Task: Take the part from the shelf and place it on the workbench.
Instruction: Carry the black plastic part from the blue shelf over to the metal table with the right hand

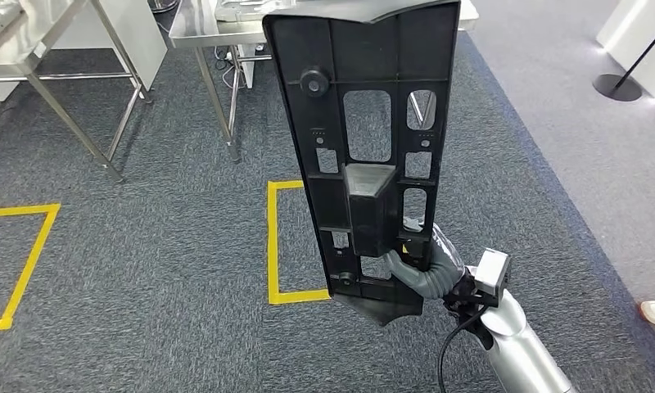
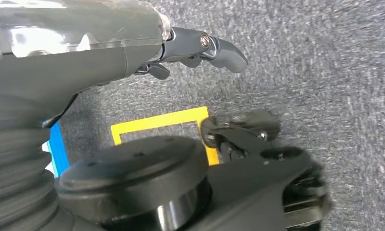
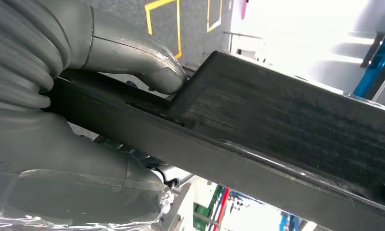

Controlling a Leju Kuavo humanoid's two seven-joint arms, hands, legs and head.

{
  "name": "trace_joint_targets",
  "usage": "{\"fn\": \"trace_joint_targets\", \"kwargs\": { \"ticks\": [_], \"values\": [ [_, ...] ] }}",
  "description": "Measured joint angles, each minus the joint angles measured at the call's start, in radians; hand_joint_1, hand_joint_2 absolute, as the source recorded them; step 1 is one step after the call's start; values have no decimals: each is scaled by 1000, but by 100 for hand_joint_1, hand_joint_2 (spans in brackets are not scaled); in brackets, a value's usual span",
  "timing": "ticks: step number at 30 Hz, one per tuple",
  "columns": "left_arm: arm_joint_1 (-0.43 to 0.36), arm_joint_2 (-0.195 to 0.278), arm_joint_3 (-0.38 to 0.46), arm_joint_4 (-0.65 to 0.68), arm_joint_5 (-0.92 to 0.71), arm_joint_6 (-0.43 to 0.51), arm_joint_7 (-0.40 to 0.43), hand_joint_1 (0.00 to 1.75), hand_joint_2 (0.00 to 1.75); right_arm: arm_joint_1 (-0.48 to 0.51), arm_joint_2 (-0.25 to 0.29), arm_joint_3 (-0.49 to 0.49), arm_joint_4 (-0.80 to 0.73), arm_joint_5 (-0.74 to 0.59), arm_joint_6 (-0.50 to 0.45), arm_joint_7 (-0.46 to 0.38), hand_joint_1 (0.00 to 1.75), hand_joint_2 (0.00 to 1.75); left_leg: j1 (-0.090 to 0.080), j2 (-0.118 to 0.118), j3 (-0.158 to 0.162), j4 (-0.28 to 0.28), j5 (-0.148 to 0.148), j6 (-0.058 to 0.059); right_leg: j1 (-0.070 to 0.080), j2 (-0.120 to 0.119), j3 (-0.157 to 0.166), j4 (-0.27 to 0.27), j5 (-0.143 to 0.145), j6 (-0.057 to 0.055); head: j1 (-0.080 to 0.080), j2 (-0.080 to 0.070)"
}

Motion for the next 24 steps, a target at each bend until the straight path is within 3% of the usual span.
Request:
{"fn": "trace_joint_targets", "kwargs": {
  "ticks": [1,3,5,7,9,11,12,13,14,16,18,22,24],
  "values": [
    [0,0,0,0,0,0,0,0,175,-1,0,0,0,-1,1,0,169,175,-6,-8,23,-70,41,9,1,5,3,0,-1,1,0,0],
    [0,2,0,0,-1,0,-1,0,175,-1,0,0,2,-2,2,0,169,175,-18,-23,51,-157,71,23,-1,17,3,-2,1,7,0,0],
    [0,2,0,0,-2,1,-1,0,175,0,0,0,3,-3,4,1,169,175,-23,-23,56,-173,73,33,-2,30,1,-4,3,17,0,0],
    [-2,1,0,0,-4,1,-1,0,175,1,1,-1,3,-4,4,1,169,175,-16,-8,66,-190,100,38,0,28,-2,4,-4,24,0,0],
    [-6,-2,0,0,-6,0,-1,0,175,-1,4,-1,3,-5,4,1,169,175,-9,9,72,-204,112,41,0,13,-34,75,-50,31,0,0],
    [-5,-2,0,0,-7,0,-1,0,175,0,9,-2,4,-5,4,2,169,175,-9,24,71,-204,112,43,-4,3,-93,204,-115,39,0,0],
    [-4,-2,0,0,-7,-1,-1,0,175,2,10,-2,4,-6,4,3,169,175,-9,32,70,-203,111,42,-7,1,-115,252,-130,43,0,0],
    [-3,-2,0,0,-7,-1,-1,0,175,3,11,-2,4,-6,4,4,169,175,-8,39,69,-201,109,41,-10,-1,-120,265,-126,48,0,0],
    [-3,-2,0,0,-7,-1,-1,0,175,3,12,-1,4,-6,4,5,169,175,-7,44,69,-198,107,38,-14,-6,-106,238,-104,52,0,0],
    [-4,-2,0,0,-7,-1,-1,0,175,1,12,-1,5,-8,4,6,169,175,-6,51,69,-187,98,29,-19,-23,-35,108,-47,57,0,0],
    [-6,-2,0,0,-7,-2,-1,0,175,0,12,-1,4,-9,4,7,169,175,-8,55,66,-174,88,18,-17,-33,12,17,-23,50,0,0],
    [-8,-3,0,0,-7,-1,-1,0,175,-2,12,-1,4,-11,4,8,169,175,-7,53,62,-162,74,-3,-14,-26,17,4,-25,24,0,0],
    [-8,-3,0,0,-7,-2,-1,0,175,-5,12,-2,3,-11,4,8,169,175,-2,37,32,-93,32,-15,-16,-23,20,0,-24,14,0,0]
  ]
}}
